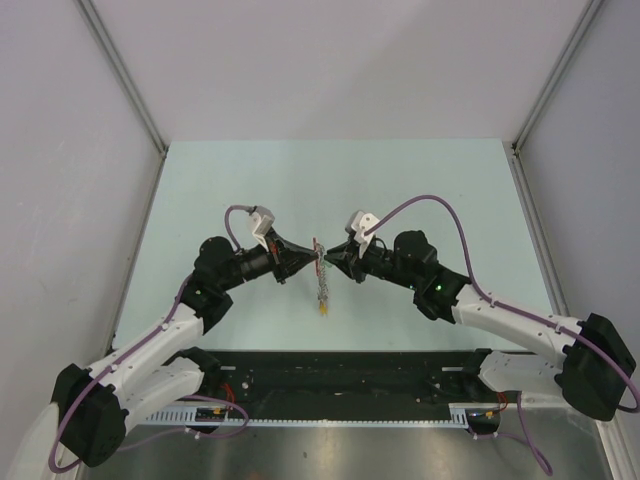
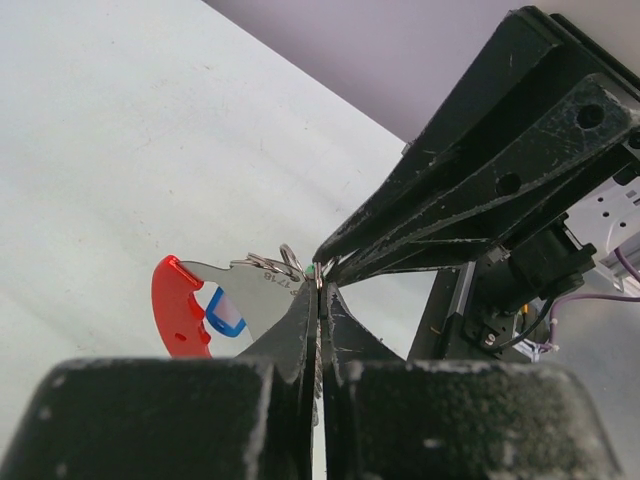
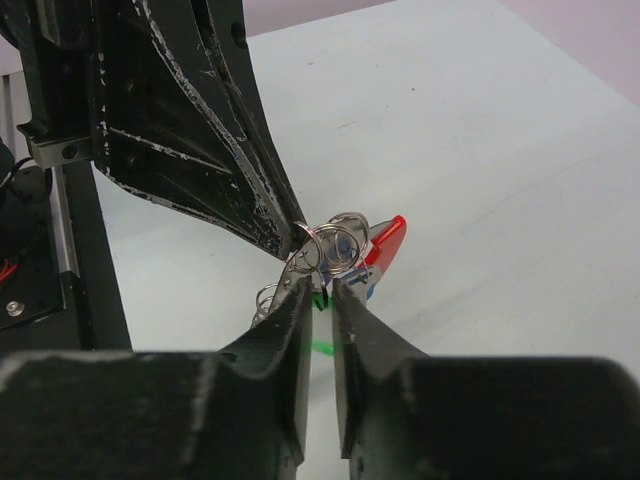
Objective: Put the keys on the keyring
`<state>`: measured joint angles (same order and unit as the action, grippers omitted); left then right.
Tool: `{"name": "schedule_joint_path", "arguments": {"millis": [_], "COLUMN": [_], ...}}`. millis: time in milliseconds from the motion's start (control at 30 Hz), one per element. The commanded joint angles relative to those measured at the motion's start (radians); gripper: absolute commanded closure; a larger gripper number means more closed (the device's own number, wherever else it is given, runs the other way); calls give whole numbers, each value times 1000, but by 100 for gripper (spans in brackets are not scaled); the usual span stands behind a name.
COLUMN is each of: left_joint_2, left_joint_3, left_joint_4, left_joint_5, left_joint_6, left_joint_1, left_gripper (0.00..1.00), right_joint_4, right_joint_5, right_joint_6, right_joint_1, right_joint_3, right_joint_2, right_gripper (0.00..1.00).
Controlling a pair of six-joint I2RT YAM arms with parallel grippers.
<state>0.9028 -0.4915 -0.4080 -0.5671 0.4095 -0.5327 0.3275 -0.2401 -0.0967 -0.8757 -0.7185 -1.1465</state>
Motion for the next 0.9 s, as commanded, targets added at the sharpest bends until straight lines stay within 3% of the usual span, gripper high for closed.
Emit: {"name": "schedule_joint_path", "arguments": {"millis": [0,33,67,733,867], "left_joint_2": [-24,-27,-27,-94,-113], "left_joint_3": [-1,-1,4,126,131], "left_joint_4": [-58,-61,-69,-259,-233], "left_joint_5": [18,21,32,202,190], "left_joint_6": [-8,-3,-1,107,106], "left_joint_1": [-9,-7,-9,-30,-30], "left_gripper": [100,100,100,100,98], "right_joint_4": [39,39,38,22,-11], "right_joint_5": [-11,-18,-30,-30,-41], "right_joint_6": [5,0,-3,-144,-189], "right_joint_1": [-6,-6,-6,-75,-62], "right_joint_3": [-48,-47,-48,-48,-50], "right_joint_2": [-7,-7,-7,-32,-7], "right_gripper": [90,99,100,100,100]}}
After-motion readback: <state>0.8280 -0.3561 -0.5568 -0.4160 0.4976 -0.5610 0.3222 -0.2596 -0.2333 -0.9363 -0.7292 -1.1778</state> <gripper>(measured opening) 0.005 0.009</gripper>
